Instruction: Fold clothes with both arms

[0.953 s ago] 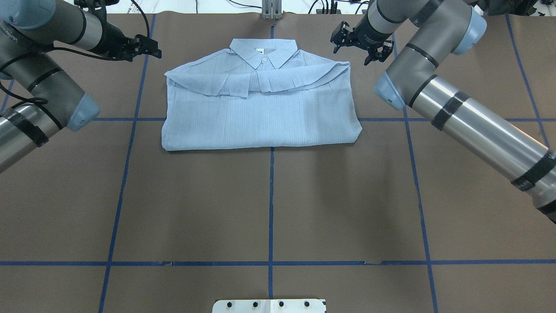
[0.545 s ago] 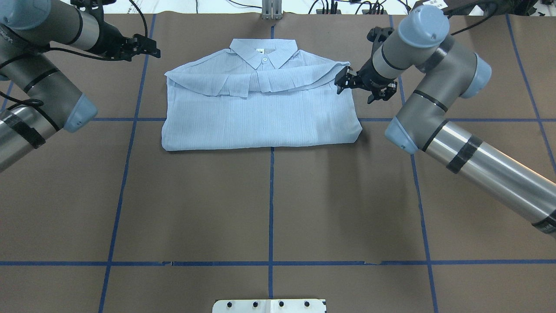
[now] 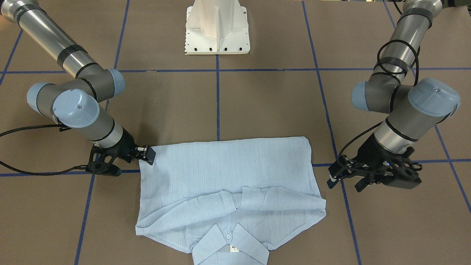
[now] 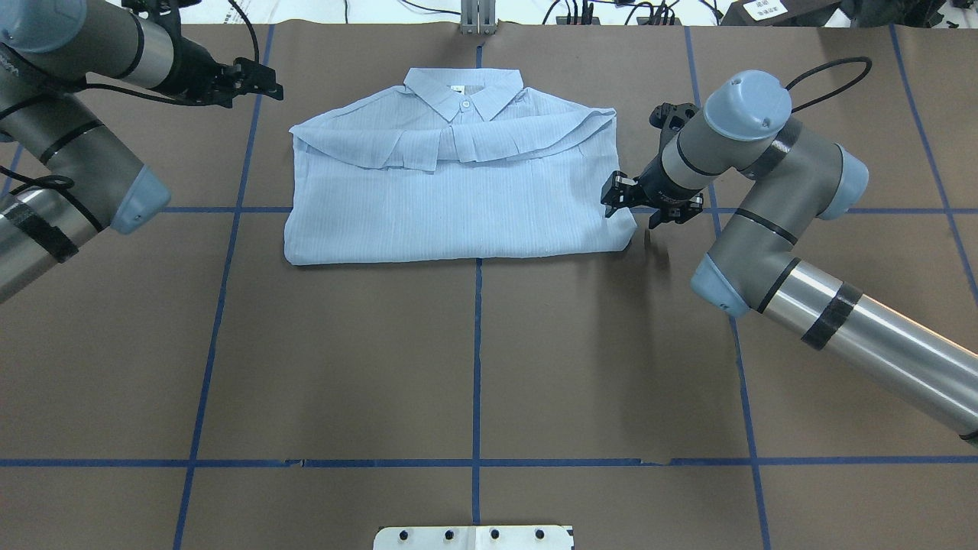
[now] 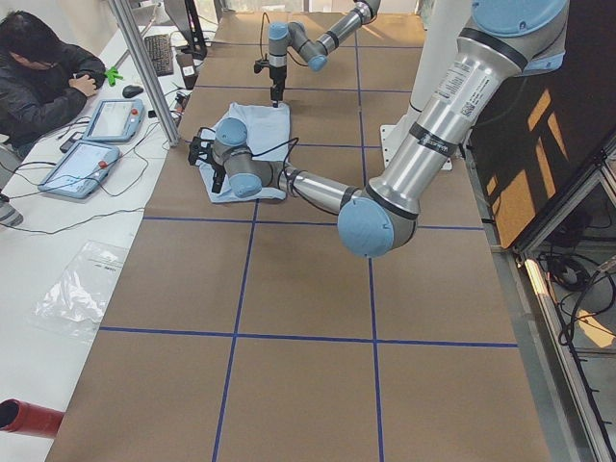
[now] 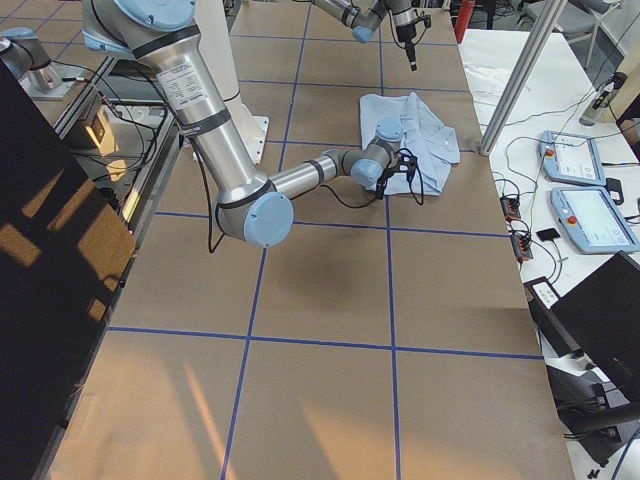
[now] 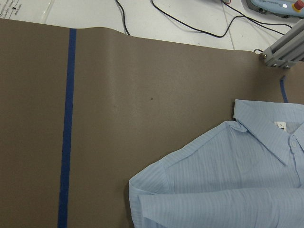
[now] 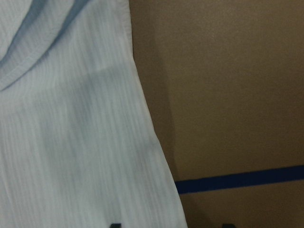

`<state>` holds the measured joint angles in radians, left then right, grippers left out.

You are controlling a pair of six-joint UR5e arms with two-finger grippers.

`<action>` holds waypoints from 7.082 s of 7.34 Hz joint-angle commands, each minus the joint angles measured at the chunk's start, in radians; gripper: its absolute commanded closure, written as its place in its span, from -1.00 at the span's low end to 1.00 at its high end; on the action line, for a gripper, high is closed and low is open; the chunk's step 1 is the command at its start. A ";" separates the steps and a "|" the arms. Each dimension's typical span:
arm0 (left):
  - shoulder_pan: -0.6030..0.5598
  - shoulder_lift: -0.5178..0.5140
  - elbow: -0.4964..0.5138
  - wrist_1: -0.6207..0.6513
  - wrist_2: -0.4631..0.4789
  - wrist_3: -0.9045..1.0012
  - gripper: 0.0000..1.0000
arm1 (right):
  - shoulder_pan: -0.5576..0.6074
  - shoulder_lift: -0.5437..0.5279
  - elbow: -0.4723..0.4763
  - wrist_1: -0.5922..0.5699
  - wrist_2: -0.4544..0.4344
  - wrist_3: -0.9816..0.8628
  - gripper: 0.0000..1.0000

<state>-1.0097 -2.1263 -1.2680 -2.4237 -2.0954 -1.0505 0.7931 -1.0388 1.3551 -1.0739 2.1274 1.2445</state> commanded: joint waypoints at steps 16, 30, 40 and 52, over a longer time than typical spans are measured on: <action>0.008 0.055 -0.077 -0.011 -0.002 -0.049 -0.89 | -0.353 -0.652 0.731 0.192 0.221 0.063 1.00; 0.457 0.020 -0.231 0.123 0.212 -0.493 -0.56 | 0.005 -0.394 0.725 0.190 0.085 0.076 -1.00; 0.477 0.035 -0.238 0.126 0.218 -0.485 -0.52 | 0.011 -0.395 0.725 0.190 0.095 0.076 -1.00; 0.471 0.037 -0.409 0.360 0.212 -0.491 1.00 | 0.026 -0.395 0.714 0.189 0.100 0.076 -1.00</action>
<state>-0.5360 -2.0890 -1.6452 -2.1212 -1.8830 -1.5428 0.8182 -1.4356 2.0734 -0.8849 2.2269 1.3208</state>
